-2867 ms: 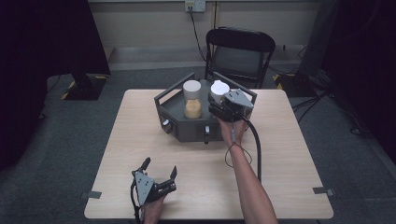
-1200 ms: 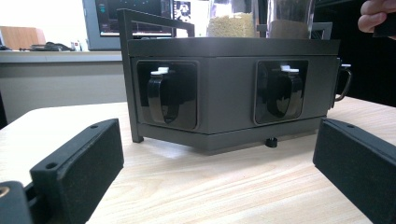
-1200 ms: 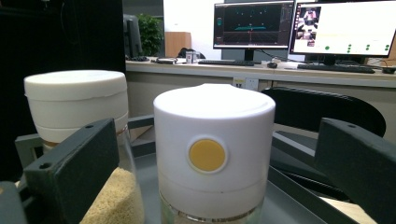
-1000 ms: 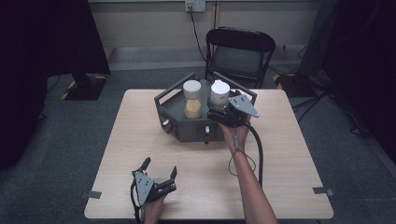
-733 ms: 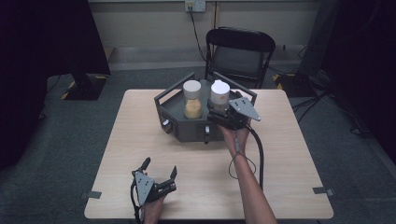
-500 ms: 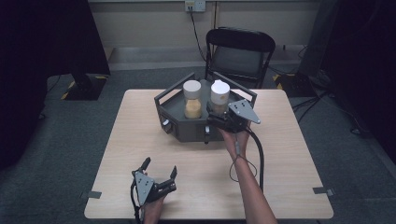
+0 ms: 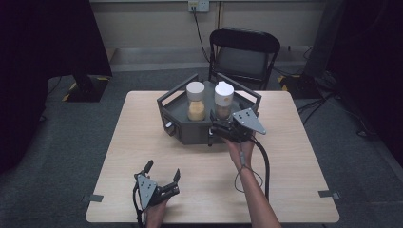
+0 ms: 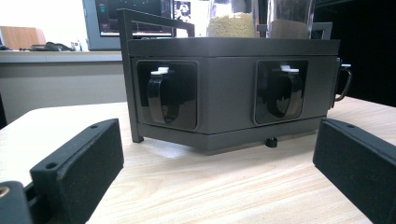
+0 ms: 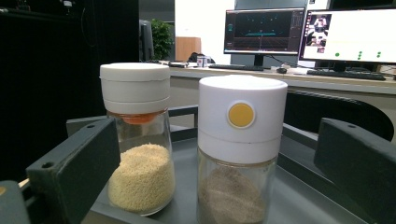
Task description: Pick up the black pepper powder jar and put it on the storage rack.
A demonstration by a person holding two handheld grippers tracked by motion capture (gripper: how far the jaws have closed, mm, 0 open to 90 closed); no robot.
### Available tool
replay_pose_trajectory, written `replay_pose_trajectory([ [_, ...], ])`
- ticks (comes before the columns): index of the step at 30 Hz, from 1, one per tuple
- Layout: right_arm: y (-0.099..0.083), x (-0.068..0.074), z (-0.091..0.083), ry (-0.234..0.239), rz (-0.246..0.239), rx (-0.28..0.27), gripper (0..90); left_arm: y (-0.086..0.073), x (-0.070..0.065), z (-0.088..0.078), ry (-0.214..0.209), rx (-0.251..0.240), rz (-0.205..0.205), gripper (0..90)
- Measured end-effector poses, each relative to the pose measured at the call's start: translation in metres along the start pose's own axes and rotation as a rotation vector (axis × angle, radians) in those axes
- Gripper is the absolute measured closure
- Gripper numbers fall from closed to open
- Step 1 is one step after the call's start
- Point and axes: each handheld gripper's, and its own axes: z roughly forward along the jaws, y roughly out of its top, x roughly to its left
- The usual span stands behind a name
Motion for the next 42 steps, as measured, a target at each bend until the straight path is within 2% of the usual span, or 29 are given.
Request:
replay_pose_trajectory([
  [5, 0.0, 0.0, -0.005, -0.003, 0.002, -0.01, 0.0, 0.0, 0.0, 0.0, 0.0, 0.002, 0.002, 1.2],
  [8, -0.002, 0.001, -0.009, -0.002, -0.007, -0.013, 0.0, 0.0, 0.0, 0.0, 0.0, 0.0, 0.0, 1.1],
  [9, -0.003, 0.002, -0.011, 0.001, -0.024, -0.008, 0.0, 0.0, 0.0, 0.0, 0.0, 0.0, 0.0, 1.1],
  [18, -0.011, 0.005, -0.025, -0.004, -0.008, -0.031, 0.0, 0.0, 0.0, 0.0, 0.0, 0.0, 0.0, 1.1],
  [23, -0.014, 0.007, -0.028, -0.008, -0.006, -0.025, 0.0, 0.0, 0.0, 0.0, 0.0, 0.0, 0.001, 1.1],
  [29, -0.021, 0.009, -0.039, -0.028, 0.005, -0.037, 0.0, 0.0, 0.0, 0.0, 0.0, 0.0, 0.0, 1.1],
  [36, -0.024, 0.013, -0.051, -0.047, -0.009, -0.05, 0.0, 0.0, 0.0, 0.0, 0.0, 0.0, 0.0, 1.1],
  [42, -0.027, 0.012, -0.059, -0.06, 0.0, -0.044, 0.0, 0.0, 0.0, 0.0, 0.0, 0.0, 0.0, 1.1],
])
